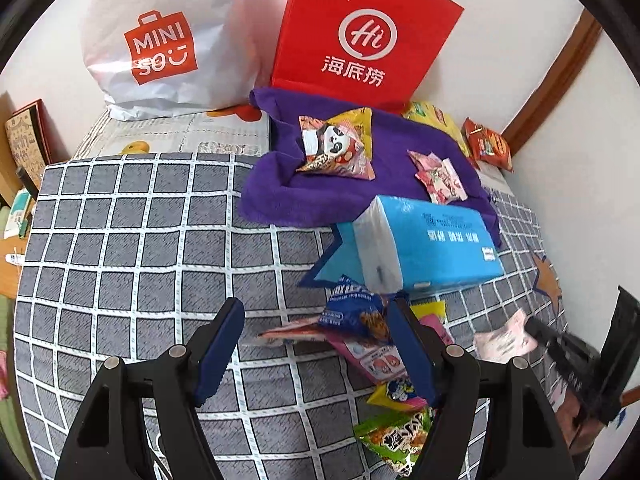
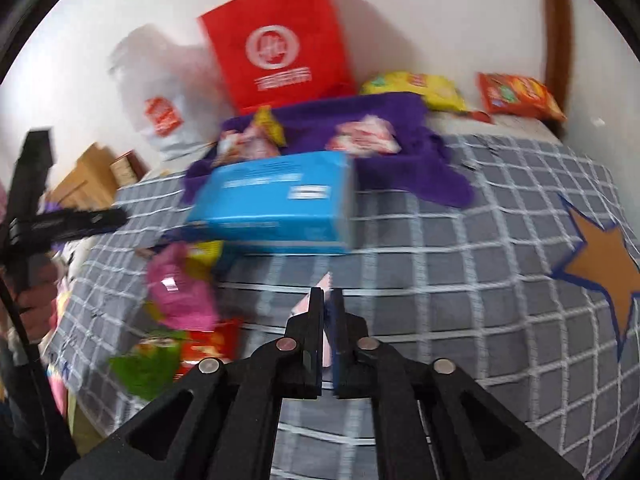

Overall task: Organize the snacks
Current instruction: 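Grasp the white-pink candy pouch with the right tool while the left tool reaches toward the blue chocolate bag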

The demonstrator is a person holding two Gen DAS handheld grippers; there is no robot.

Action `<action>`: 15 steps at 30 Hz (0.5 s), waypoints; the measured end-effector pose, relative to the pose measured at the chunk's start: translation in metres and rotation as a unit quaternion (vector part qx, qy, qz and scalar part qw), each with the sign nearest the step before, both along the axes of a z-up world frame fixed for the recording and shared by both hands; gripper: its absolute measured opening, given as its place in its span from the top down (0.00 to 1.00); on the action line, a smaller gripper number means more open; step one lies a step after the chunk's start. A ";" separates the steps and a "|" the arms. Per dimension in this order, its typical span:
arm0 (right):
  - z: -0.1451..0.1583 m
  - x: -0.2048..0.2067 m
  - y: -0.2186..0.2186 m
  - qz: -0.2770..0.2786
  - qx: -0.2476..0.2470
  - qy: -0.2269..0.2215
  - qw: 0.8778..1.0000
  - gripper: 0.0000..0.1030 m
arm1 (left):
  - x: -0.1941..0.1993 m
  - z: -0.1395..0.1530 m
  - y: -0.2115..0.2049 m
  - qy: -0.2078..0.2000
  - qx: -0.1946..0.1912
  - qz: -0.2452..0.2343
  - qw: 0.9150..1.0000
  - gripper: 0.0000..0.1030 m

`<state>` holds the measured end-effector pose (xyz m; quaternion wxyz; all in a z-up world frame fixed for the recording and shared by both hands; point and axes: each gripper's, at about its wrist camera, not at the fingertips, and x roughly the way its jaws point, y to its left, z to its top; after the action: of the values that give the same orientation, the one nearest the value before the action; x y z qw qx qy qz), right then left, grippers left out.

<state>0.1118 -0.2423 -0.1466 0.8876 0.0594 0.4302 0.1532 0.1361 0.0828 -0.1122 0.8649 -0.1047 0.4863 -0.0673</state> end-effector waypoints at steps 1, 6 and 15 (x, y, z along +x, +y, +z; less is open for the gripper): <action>-0.003 0.002 -0.007 -0.010 -0.002 0.003 1.000 0.90 | -0.001 0.000 0.000 0.001 0.002 0.002 1.000 0.30; -0.014 0.004 -0.034 -0.033 0.004 0.020 0.999 0.64 | -0.002 0.000 -0.001 0.004 0.002 0.009 1.000 0.30; -0.034 -0.004 -0.008 -0.001 -0.008 0.020 1.000 0.27 | -0.001 -0.005 -0.005 0.013 0.005 0.002 1.000 0.30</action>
<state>0.1081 -0.2499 -0.1807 0.8796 0.0555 0.4489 0.1472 0.1355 0.0782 -0.1173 0.8592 -0.1023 0.4974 -0.0623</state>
